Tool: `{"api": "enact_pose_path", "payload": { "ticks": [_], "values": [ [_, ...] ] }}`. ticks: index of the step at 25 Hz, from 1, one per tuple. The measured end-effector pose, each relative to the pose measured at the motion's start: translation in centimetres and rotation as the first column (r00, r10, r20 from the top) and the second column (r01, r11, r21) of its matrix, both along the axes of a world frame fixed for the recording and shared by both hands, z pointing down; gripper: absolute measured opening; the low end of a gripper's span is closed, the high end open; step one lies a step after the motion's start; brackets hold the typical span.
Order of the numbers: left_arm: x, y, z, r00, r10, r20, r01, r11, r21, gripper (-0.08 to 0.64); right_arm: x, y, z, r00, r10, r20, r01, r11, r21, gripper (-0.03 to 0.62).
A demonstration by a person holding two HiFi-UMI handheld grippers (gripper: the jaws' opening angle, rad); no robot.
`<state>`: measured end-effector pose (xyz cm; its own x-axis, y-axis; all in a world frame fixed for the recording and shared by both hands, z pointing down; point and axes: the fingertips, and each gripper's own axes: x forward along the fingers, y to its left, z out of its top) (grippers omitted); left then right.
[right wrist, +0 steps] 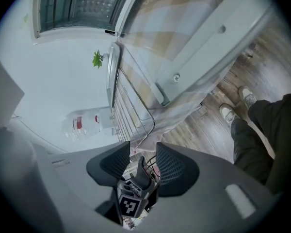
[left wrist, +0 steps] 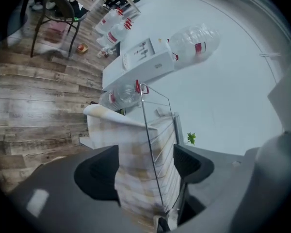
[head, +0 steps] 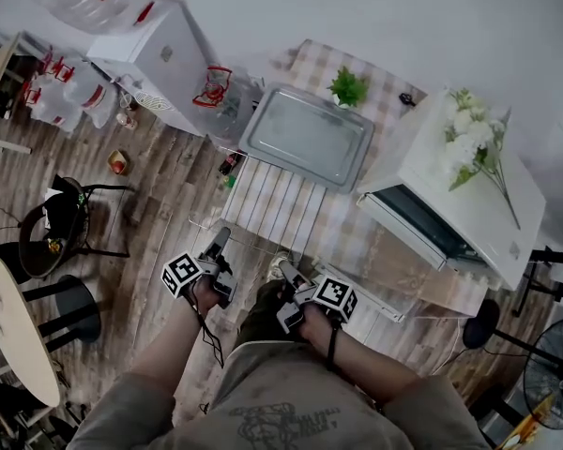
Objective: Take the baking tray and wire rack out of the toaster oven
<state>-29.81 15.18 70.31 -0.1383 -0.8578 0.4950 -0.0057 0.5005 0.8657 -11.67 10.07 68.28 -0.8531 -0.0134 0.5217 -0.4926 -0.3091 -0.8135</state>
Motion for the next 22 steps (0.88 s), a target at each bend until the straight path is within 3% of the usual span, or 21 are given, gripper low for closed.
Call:
{"api": "enact_pose_path", "payload": {
  "ticks": [4, 8, 11, 15, 17, 18, 22],
  "values": [
    [1.3, 1.4, -1.4, 1.0, 0.006, 0.005, -0.006, 1.0, -0.025, 0.342, 0.0, -0.4, -1.8, 0.999, -0.04, 0.034, 0.039, 0.999, 0.028, 0.19],
    [2.2, 1.0, -5.1, 0.993, 0.094, 0.076, -0.094, 0.996, 0.0, 0.32, -0.4, -1.3, -5.0, 0.987, -0.147, 0.058, 0.137, 0.979, 0.148, 0.147],
    [2.3, -0.2, -9.0, 0.973, 0.151, 0.176, -0.158, 0.987, 0.027, 0.313, -1.2, -2.1, -8.5, 0.967, -0.237, 0.097, 0.201, 0.938, 0.283, 0.117],
    [3.4, -2.7, -15.1, 0.913, 0.215, 0.346, -0.255, 0.964, 0.073, 0.311, -1.9, -3.5, -12.7, 0.943, -0.315, 0.112, 0.227, 0.849, 0.476, 0.092],
    [4.1, -4.3, -17.9, 0.872, 0.244, 0.424, -0.309, 0.947, 0.09, 0.297, -2.0, -4.6, -14.7, 0.937, -0.333, 0.102, 0.22, 0.794, 0.567, 0.081],
    [4.4, -5.1, -19.3, 0.839, 0.264, 0.476, -0.343, 0.935, 0.085, 0.287, -1.9, -5.1, -15.7, 0.936, -0.341, 0.093, 0.217, 0.761, 0.611, 0.078],
    [6.1, -8.3, -24.3, 0.649, 0.341, 0.68, -0.487, 0.873, 0.027, 0.25, -1.1, -7.3, -19.9, 0.929, -0.369, 0.026, 0.212, 0.587, 0.781, 0.069]
  ]
}}
